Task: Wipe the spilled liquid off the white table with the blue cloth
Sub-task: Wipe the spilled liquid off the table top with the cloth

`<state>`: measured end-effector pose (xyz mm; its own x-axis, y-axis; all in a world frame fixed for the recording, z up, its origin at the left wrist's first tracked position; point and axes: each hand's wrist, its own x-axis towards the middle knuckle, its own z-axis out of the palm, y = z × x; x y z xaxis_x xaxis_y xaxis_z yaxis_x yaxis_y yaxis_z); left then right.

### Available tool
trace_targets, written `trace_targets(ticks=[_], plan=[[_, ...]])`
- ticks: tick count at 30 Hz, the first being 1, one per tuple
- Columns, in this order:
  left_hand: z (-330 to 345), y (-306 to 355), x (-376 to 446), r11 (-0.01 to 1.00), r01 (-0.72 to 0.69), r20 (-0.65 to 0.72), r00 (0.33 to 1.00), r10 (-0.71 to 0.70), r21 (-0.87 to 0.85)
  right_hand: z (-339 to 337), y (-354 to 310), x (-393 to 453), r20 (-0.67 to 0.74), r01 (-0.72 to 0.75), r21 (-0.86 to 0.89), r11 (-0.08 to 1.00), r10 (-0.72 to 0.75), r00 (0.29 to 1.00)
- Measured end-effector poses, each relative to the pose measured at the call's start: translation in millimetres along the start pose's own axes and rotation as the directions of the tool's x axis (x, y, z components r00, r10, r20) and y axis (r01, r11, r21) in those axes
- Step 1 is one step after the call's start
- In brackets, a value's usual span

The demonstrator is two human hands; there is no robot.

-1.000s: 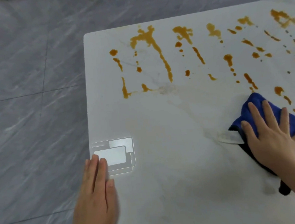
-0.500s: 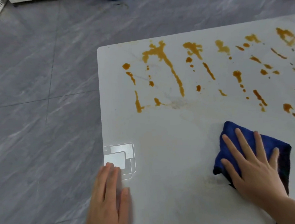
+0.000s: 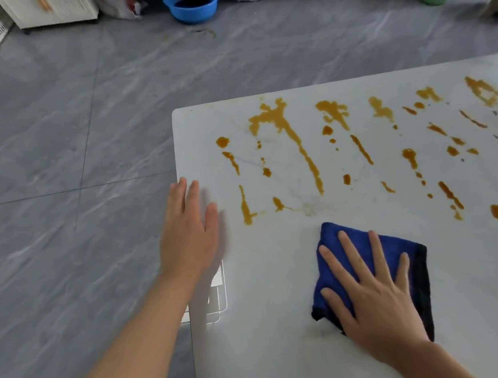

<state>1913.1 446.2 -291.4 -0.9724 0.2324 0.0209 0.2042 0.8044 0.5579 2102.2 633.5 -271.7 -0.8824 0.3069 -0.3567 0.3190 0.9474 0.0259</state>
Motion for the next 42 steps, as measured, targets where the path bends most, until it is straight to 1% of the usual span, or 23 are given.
trace_targets(ticks=[4,10,14,16,18,21,23,26,29,32,34,35,36,37,39,40,42], plan=[[12.4,0.2,25.5,0.998,0.066,0.068,0.995,-0.067,0.019,-3.4,-15.5,16.2,0.005,0.049,-0.016,0.999,-0.049,0.999],[19.9,-0.6,26.9,0.997,0.034,0.046,0.998,-0.037,0.069,-5.9,-15.0,22.5,0.019,0.086,-0.03,0.996,-0.085,0.996],[18.7,2.0,26.7,0.996,0.069,0.052,0.996,-0.072,0.062,-4.0,-14.7,22.7,0.016,0.111,-0.018,0.994,-0.111,0.994],[18.5,2.6,25.9,0.994,0.084,0.046,0.995,-0.087,0.063,-3.5,-14.7,25.5,-0.013,0.158,-0.009,0.987,-0.158,0.987],[18.4,4.3,24.3,0.994,0.082,0.043,0.995,-0.085,0.067,-2.1,-20.0,29.5,-0.036,0.241,-0.009,0.97,-0.242,0.97],[19.7,5.0,24.0,0.995,0.07,0.035,0.997,-0.072,0.073,-6.6,-38.9,43.7,-0.054,0.394,-0.001,0.919,-0.394,0.918],[19.2,2.3,24.4,0.994,0.073,0.038,0.996,-0.077,0.086,-12.2,-52.5,60.3,-0.089,0.46,0.014,0.888,-0.457,0.885],[18.7,0.6,24.8,0.992,0.066,0.035,0.997,-0.07,0.108,-26.8,-65.1,97.0,-0.097,0.458,0.069,0.886,-0.451,0.887],[18.9,2.5,23.6,0.987,0.068,0.026,0.997,-0.072,0.147,-35.9,-66.2,142.4,-0.169,0.429,0.038,0.902,-0.417,0.893],[19.3,4.0,21.7,0.983,0.08,0.026,0.996,-0.085,0.168,-46.4,-37.6,175.8,-0.178,0.261,0.035,0.965,-0.251,0.951],[18.9,3.2,21.6,0.983,0.078,0.027,0.996,-0.083,0.167,-46.5,-14.1,176.8,-0.158,0.149,0.058,0.987,-0.139,0.978],[19.0,2.7,21.7,0.984,0.08,0.024,0.996,-0.084,0.16,-44.0,-7.1,168.9,-0.165,0.123,0.06,0.991,-0.112,0.98],[19.6,2.2,21.6,0.985,0.081,0.018,0.996,-0.085,0.153,-41.7,-5.6,155.8,-0.176,0.124,0.056,0.991,-0.113,0.978],[21.0,2.2,21.5,0.985,0.078,0.014,0.997,-0.081,0.151,-40.2,-9.0,140.5,-0.165,0.163,0.069,0.984,-0.149,0.975],[22.0,1.4,20.5,0.983,0.069,0.014,0.997,-0.072,0.173,-33.1,-24.1,115.6,-0.157,0.303,0.088,0.949,-0.287,0.945],[21.5,1.4,20.7,0.982,0.066,0.012,0.998,-0.069,0.176,-31.0,-32.5,111.3,-0.156,0.355,0.083,0.931,-0.34,0.927],[20.2,2.4,21.4,0.984,0.054,0.01,0.998,-0.056,0.167,-34.6,-47.8,122.3,-0.134,0.406,0.058,0.912,-0.396,0.908]])
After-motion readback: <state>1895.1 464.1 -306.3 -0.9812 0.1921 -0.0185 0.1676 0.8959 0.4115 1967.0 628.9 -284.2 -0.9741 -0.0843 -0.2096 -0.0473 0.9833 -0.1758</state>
